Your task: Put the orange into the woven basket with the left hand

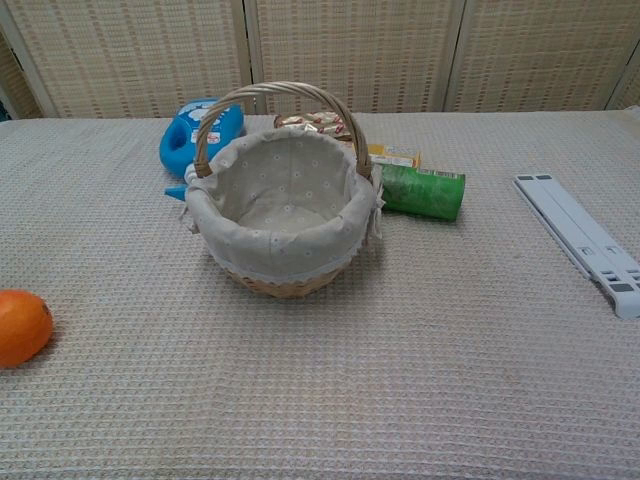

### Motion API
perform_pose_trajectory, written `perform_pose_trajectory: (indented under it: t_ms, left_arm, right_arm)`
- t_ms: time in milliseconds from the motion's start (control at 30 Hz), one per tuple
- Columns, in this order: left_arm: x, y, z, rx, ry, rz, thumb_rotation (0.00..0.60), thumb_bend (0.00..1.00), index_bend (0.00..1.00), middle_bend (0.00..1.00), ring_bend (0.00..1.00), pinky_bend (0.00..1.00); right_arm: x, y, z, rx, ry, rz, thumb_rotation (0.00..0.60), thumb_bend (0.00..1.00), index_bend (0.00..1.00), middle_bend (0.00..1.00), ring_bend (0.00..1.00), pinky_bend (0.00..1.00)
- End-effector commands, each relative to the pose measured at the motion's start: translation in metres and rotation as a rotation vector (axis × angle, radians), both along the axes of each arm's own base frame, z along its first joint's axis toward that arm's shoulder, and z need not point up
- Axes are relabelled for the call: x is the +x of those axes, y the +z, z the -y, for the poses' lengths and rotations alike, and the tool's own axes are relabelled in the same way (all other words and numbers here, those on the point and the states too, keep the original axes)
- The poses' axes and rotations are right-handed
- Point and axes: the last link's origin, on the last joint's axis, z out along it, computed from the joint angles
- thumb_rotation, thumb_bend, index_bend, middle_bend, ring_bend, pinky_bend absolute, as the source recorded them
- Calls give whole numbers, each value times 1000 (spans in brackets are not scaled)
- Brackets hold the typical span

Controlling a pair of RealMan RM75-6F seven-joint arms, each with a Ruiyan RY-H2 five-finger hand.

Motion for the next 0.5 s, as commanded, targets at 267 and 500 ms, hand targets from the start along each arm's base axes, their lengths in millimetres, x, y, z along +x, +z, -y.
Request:
perform_pose_trajectory:
  t_ms: [267, 500]
  left_arm:
    - [3, -2, 4, -34, -4, 11, 600, 379, 0, 0, 0, 191]
    - [23, -19, 1, -111, -63, 54, 600, 378, 0, 0, 0, 191]
  right_arm:
    - [1, -4, 0, 37, 0, -13, 600, 264, 1, 19, 0, 245]
    - [2, -9, 7, 41, -12, -15, 600, 263, 1, 19, 0, 245]
